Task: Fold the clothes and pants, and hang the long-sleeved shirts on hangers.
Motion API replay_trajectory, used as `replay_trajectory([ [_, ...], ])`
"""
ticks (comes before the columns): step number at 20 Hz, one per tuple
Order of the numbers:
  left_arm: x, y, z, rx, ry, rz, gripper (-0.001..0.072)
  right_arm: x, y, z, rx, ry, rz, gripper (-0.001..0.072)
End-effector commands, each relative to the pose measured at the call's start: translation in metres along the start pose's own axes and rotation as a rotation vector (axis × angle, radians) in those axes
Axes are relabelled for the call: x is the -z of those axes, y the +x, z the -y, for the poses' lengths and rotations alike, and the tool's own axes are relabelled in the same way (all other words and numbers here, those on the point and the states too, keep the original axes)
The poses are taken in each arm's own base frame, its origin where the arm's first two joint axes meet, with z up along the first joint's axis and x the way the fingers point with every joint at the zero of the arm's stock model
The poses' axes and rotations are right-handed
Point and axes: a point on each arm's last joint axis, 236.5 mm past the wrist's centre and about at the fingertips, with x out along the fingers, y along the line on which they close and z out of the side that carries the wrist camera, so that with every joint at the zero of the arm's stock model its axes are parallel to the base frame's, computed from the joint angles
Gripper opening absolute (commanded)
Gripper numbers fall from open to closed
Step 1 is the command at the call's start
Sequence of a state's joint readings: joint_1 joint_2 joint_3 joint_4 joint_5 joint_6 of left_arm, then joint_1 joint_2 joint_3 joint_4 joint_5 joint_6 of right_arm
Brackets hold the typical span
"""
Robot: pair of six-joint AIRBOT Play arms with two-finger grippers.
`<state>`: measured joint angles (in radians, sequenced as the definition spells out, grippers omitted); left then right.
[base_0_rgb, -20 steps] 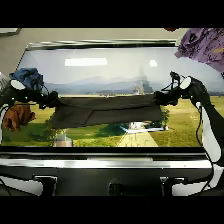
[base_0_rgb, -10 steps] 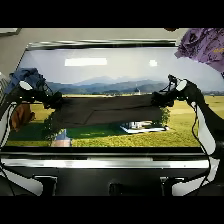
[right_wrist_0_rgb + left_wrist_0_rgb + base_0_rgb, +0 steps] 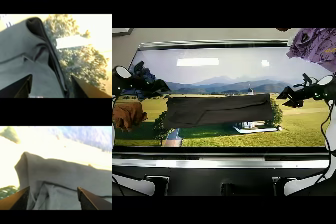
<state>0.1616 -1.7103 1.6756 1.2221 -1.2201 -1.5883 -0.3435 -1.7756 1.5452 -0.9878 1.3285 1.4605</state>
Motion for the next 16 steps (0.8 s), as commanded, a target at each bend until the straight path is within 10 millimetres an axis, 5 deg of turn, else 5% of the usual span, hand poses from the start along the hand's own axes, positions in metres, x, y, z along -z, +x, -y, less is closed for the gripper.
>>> replay_trajectory([
  [1,-0.016,-0.038,0.0,-0.05,0.037,0.086,0.0672,0.014,0.015,0.008,-0.099,-0.045,-0.103,0.0609],
  [7,-0.016,-0.047,0.005,-0.046,0.035,0.098,0.0671,0.015,0.049,0.01,-0.177,-0.015,-0.144,0.0599],
  [11,-0.016,-0.047,0.005,-0.045,0.02,0.099,0.0671,0.03,0.078,-0.008,-0.172,-0.061,-0.204,0.0577],
  [13,-0.016,-0.047,0.005,-0.044,0.02,0.098,0.0671,0.035,0.091,-0.024,-0.166,-0.098,-0.215,0.0397],
  [15,-0.016,-0.046,0.008,-0.033,0.019,0.096,0.0668,0.041,0.095,-0.036,-0.164,-0.127,-0.229,0.0079],
  [16,-0.014,-0.044,0.013,-0.02,0.02,0.092,0.0607,0.041,0.091,-0.04,-0.163,-0.126,-0.223,0.0034],
])
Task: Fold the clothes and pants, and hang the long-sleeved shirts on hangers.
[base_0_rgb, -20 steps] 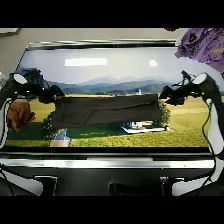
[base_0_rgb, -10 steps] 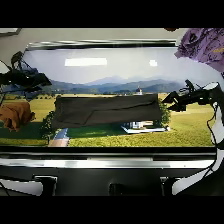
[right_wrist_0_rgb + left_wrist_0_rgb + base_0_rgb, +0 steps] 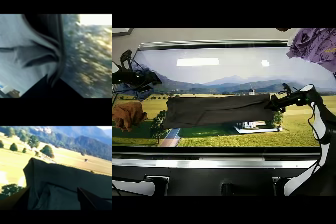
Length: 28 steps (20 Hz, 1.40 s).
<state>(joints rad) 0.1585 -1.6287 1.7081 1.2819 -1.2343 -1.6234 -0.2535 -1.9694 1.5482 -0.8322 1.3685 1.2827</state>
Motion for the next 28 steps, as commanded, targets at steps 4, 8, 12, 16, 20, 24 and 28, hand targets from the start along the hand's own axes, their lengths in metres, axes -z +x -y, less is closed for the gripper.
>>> replay_trajectory([
  [4,0.016,0.02,0.064,0.131,0.021,-0.045,0.002,0.015,-0.046,-0.015,0.188,0.039,0.02,0.0033],
  [8,0.064,0.064,0.171,0.294,0.077,-0.146,0.002,0.032,-0.113,-0.034,0.335,0.001,0.12,0.0034],
  [12,0.135,0.113,0.264,0.366,0.099,-0.238,0.0019,0.043,-0.158,-0.049,0.416,-0.006,0.223,0.0034],
  [16,0.208,0.136,0.35,0.511,0.075,-0.32,0.0019,0.055,-0.185,-0.066,0.433,-0.007,0.289,0.0034],
  [20,0.262,0.146,0.401,0.6,0.01,-0.389,0.0018,0.067,-0.213,-0.089,0.445,-0.047,0.326,0.0034],
  [24,0.289,0.157,0.417,0.619,-0.023,-0.424,0.0018,0.076,-0.235,-0.11,0.444,-0.074,0.348,0.0034],
  [28,0.302,0.168,0.438,0.653,-0.06,-0.426,0.0018,0.083,-0.246,-0.123,0.435,-0.078,0.363,0.0034],
])
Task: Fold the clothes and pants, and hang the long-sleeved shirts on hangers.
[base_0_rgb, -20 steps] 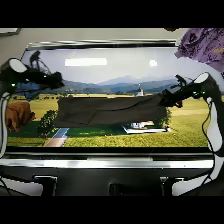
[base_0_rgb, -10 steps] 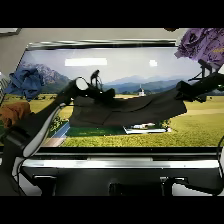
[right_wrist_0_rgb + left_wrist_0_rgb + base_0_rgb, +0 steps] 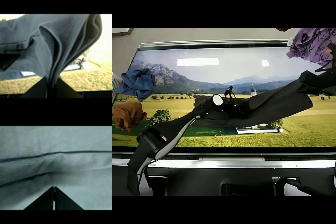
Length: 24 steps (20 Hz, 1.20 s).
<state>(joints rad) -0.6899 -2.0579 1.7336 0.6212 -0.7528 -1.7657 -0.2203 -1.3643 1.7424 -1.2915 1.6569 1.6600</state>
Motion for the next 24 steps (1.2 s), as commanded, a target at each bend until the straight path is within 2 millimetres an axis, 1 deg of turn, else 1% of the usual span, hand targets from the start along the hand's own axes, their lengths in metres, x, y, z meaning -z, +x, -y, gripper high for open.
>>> replay_trajectory([
  [1,0.007,0.026,0.015,0.051,-0.024,0.012,0.0017,0.004,-0.016,-0.006,-0.007,-0.005,0.001,0.0034],
  [4,0.017,0.051,0.027,0.073,-0.032,-0.001,0.0017,0.007,-0.017,-0.014,-0.038,0.006,-0.009,0.0034],
  [6,0.023,0.067,0.028,0.079,-0.059,-0.015,0.0017,0.008,-0.017,-0.018,-0.057,0.006,-0.014,0.0034],
  [7,0.025,0.072,0.029,0.081,-0.062,-0.02,0.0017,0.009,-0.017,-0.019,-0.058,0.005,-0.017,0.0034],
  [9,0.023,0.072,0.031,0.087,-0.055,-0.02,0.0017,0.01,-0.017,-0.018,-0.054,0.005,-0.024,0.0034],
  [11,0.013,0.059,0.028,0.084,-0.066,-0.037,0.0017,0.008,-0.017,-0.018,-0.053,0.006,-0.017,0.0034],
  [12,0.007,0.048,0.025,0.078,-0.063,-0.052,0.0017,0.007,-0.017,-0.018,-0.055,0.008,-0.011,0.0034],
  [13,-0.002,0.032,0.02,0.054,-0.037,-0.063,0.0017,0.006,-0.017,-0.019,-0.058,0.02,-0.005,0.0034],
  [14,-0.012,0.012,0.013,0.013,0.003,-0.066,0.0016,0.004,-0.018,-0.022,-0.072,0.03,0.002,0.0034],
  [15,-0.024,-0.01,0.006,-0.031,0.042,-0.062,0.0016,0.002,-0.018,-0.03,-0.107,0.034,0.009,0.0034],
  [17,-0.049,-0.068,-0.007,-0.128,0.111,-0.042,0.0017,-0.002,-0.017,-0.05,-0.156,0.041,0.028,0.0034],
  [18,-0.062,-0.102,-0.013,-0.179,0.136,-0.025,0.0017,-0.004,-0.013,-0.062,-0.165,0.04,0.035,0.0034],
  [20,-0.082,-0.173,-0.027,-0.274,0.176,0.01,0.0017,-0.004,-0.001,-0.098,-0.196,0.034,0.039,0.0034],
  [22,-0.098,-0.242,-0.041,-0.353,0.183,0.062,0.0018,0.002,0.018,-0.146,-0.237,-0.008,0.031,0.0034],
  [24,-0.112,-0.302,-0.051,-0.388,0.155,0.132,0.0018,0.015,0.044,-0.194,-0.262,-0.056,0.016,0.0034],
])
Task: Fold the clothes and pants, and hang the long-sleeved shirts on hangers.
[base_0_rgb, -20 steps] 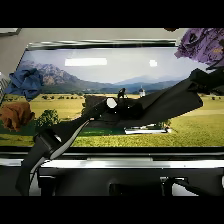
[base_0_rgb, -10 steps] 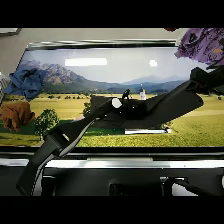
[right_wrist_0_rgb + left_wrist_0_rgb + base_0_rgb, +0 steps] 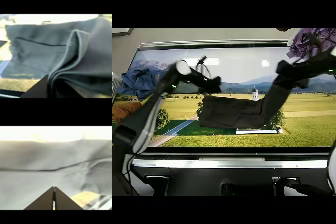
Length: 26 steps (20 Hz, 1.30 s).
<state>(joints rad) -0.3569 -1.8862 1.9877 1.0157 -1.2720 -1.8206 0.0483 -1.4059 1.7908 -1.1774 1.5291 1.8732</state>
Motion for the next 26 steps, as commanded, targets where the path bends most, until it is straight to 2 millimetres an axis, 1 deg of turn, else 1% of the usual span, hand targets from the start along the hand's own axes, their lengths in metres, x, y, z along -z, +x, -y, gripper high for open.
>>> replay_trajectory([
  [1,-0.017,-0.102,-0.063,-0.144,-0.032,0.071,0.0018,0.016,0.056,-0.072,-0.057,-0.051,-0.009,0.0034],
  [2,-0.023,-0.124,-0.073,-0.15,-0.055,0.108,0.0018,0.024,0.075,-0.088,-0.061,-0.071,-0.021,0.0034],
  [3,-0.028,-0.144,-0.082,-0.155,-0.075,0.142,0.0018,0.031,0.093,-0.099,-0.062,-0.088,-0.033,0.0034],
  [5,-0.035,-0.173,-0.095,-0.164,-0.098,0.2,0.0018,0.045,0.127,-0.118,-0.074,-0.098,-0.062,0.0034],
  [6,-0.038,-0.184,-0.101,-0.167,-0.103,0.221,0.0019,0.049,0.141,-0.123,-0.077,-0.1,-0.071,0.0034],
  [7,-0.039,-0.192,-0.106,-0.173,-0.095,0.234,0.0019,0.052,0.156,-0.128,-0.08,-0.106,-0.079,0.0034],
  [9,-0.037,-0.198,-0.114,-0.182,-0.096,0.231,0.0019,0.059,0.179,-0.133,-0.088,-0.102,-0.098,0.0034],
  [11,-0.036,-0.2,-0.118,-0.186,-0.102,0.226,0.0019,0.063,0.194,-0.137,-0.114,-0.075,-0.124,0.0034],
  [14,-0.036,-0.2,-0.118,-0.187,-0.104,0.227,0.0019,0.062,0.206,-0.14,-0.137,-0.052,-0.127,0.0034],
  [16,-0.036,-0.2,-0.118,-0.186,-0.103,0.227,0.0019,0.065,0.206,-0.146,-0.162,-0.037,-0.138,0.0034],
  [21,-0.036,-0.2,-0.118,-0.186,-0.104,0.227,0.0019,0.092,0.202,-0.157,-0.187,-0.075,-0.227,0.0034],
  [24,-0.037,-0.2,-0.118,-0.186,-0.104,0.228,0.0019,0.104,0.204,-0.165,-0.188,-0.102,-0.237,0.0034],
  [26,-0.036,-0.2,-0.118,-0.186,-0.103,0.227,0.0019,0.109,0.207,-0.166,-0.167,-0.133,-0.234,0.0034],
])
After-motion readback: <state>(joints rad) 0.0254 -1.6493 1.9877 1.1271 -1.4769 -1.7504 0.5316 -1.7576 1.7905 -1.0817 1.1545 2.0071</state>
